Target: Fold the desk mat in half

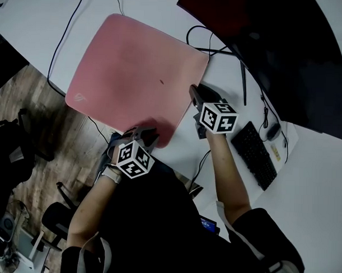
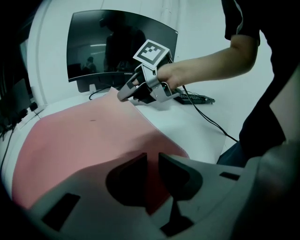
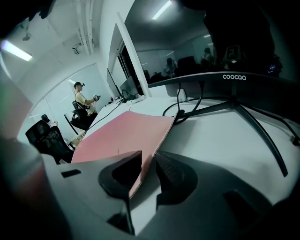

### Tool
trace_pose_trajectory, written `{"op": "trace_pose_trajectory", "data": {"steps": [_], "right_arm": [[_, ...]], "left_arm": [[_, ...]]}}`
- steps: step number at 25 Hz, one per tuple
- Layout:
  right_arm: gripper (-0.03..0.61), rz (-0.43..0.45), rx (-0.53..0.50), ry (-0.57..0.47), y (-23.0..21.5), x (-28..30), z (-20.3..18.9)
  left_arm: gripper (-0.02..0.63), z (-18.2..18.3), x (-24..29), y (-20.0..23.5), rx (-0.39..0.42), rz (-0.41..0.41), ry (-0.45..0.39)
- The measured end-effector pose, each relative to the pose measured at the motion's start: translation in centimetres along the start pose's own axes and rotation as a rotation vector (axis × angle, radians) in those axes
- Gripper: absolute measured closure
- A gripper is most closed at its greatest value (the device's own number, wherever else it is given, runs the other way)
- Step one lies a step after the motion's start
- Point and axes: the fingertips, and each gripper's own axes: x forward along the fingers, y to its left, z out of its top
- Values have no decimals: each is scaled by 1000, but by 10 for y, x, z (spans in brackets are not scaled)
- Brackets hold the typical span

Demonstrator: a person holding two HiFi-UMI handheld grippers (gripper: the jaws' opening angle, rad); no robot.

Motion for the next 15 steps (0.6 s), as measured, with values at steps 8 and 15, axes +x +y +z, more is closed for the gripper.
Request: {"op": "trace_pose_trajectory", "data": {"steps": [8, 15], "right_arm": [[476, 0, 7, 22, 2, 1, -1], [476, 4, 5, 22, 5, -3, -2]], "left_arm": [[295, -1, 1, -33, 53, -118, 8], [287, -4, 6, -31, 134, -16, 10]]}}
